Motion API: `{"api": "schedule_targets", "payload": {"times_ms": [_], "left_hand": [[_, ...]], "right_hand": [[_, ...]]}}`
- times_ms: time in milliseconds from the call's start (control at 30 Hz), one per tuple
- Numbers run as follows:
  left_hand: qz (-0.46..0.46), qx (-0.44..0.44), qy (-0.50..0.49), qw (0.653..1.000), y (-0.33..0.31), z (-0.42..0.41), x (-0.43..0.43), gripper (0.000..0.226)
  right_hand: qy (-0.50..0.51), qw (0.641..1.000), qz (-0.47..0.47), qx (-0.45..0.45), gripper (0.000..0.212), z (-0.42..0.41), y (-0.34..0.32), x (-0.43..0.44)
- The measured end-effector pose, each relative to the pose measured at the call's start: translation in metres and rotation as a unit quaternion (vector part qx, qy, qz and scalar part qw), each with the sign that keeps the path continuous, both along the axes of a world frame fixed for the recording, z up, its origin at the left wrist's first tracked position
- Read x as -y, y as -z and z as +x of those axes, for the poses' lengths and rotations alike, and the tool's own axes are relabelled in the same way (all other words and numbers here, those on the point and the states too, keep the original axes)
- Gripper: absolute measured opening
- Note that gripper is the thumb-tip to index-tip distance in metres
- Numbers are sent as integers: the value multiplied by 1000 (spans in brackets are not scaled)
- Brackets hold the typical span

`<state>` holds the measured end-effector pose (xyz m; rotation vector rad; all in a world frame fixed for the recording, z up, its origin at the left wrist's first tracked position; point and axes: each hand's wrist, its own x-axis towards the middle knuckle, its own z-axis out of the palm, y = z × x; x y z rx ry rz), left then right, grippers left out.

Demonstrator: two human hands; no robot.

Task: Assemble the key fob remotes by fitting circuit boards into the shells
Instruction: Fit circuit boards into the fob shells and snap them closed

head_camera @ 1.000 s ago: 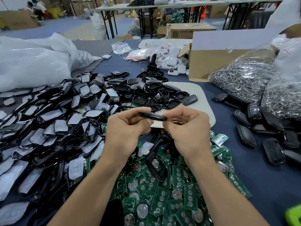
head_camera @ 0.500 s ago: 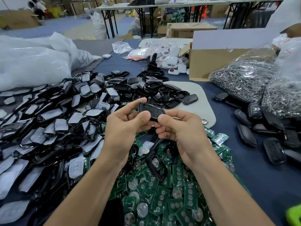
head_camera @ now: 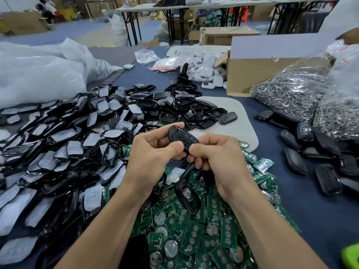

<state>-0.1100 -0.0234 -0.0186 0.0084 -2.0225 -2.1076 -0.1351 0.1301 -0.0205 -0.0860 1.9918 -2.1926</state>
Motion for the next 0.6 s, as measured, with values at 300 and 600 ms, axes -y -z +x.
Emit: {"api": "schedule_targets", "payload": {"times_ms": [300,600], "left_hand": [[33,53,-40,997,-1,-2,1,26],[57,82,-66,993,-3,-4,1,28]], "right_hand": [[-23,996,-84,28,27,-5,4,-6],[-26,993,-100,53,16,-5,6,-6]]}}
